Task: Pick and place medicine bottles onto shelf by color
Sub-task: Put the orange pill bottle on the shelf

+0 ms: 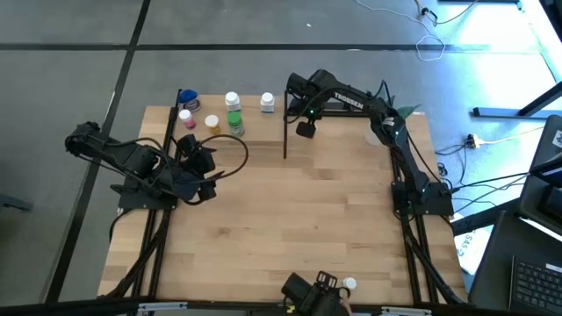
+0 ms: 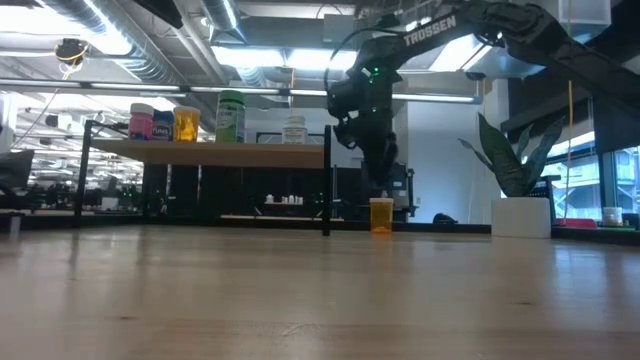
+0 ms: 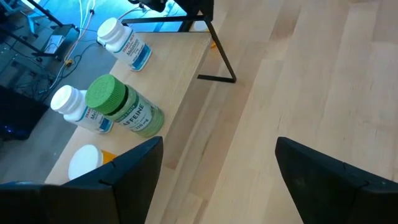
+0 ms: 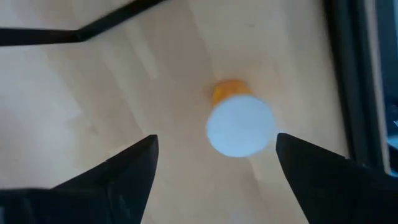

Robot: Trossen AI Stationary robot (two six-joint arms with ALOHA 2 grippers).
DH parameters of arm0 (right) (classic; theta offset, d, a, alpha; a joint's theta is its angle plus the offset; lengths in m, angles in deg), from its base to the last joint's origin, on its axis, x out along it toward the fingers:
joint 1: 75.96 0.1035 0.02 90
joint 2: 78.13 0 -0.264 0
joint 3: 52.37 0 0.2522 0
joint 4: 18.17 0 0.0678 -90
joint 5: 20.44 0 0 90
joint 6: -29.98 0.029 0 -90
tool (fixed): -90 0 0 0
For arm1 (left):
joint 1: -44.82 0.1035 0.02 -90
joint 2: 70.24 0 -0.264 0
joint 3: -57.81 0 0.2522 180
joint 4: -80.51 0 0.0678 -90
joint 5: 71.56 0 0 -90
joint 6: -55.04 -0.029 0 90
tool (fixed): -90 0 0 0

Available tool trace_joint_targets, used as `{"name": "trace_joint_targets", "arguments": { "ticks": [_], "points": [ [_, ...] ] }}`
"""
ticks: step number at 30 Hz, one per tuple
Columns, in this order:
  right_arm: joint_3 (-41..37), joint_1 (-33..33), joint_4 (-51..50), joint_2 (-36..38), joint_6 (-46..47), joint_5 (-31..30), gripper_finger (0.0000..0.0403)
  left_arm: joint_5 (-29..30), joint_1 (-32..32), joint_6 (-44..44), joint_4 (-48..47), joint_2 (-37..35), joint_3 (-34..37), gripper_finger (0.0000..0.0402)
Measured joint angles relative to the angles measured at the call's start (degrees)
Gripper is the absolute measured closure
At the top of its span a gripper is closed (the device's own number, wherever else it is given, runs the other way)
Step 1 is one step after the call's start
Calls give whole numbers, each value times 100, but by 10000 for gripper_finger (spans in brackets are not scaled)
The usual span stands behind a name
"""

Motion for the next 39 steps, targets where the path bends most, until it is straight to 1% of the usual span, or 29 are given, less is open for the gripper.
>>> {"name": "trace_joint_targets", "arguments": {
  "ticks": [2, 7, 13, 22, 27, 31, 39],
  "points": [
    [-2, 0, 27, 0, 58, -125, 76, -1, 1, 0, 1, 0, 0, 95],
    [-2, 1, 67, 0, 34, -188, 76, 0, 0, 0, 1, 0, 0, 95],
    [-2, 1, 89, 0, 32, -514, 76, -2, 0, 0, 1, 0, 0, 95],
    [-11, 5, 98, 0, 28, -505, 76, -1, -1, 0, 1, 0, 0, 95],
    [-296, 5, 178, -12, -116, -500, 75, 0, -1, 0, 1, 0, 0, 95],
    [-446, 3, 427, -7, -215, -488, 75, -1, 0, 0, 1, 0, 0, 95],
    [-472, -8, 560, -7, -272, -490, 75, 0, -1, 0, 1, 0, 0, 95]
  ]
}}
